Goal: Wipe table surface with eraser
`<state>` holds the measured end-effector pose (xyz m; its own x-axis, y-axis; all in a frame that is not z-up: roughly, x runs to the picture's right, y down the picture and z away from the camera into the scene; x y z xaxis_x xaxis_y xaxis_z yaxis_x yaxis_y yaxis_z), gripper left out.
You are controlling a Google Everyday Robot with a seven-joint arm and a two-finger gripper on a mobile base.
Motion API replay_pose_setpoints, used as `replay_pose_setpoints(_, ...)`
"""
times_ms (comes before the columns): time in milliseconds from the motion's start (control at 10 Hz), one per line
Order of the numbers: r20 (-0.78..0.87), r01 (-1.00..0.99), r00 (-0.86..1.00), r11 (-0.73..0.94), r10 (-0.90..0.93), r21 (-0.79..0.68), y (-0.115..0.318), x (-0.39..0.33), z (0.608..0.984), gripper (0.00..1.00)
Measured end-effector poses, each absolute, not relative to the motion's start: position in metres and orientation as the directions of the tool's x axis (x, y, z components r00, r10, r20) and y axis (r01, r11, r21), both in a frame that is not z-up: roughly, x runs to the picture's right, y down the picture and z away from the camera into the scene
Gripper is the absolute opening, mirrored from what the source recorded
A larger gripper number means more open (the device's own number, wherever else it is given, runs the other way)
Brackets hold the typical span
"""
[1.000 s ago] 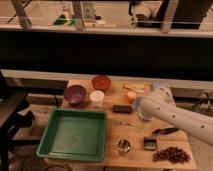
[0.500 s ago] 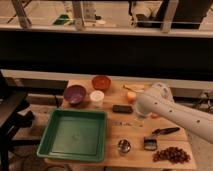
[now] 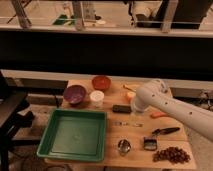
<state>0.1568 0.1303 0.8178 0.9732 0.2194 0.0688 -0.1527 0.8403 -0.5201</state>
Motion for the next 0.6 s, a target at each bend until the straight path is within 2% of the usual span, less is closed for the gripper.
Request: replay_pose_setpoints(600,0.123,-0.114,0.969,0.832,0.213,-0.543,0.121,0.152,0.854,0.8)
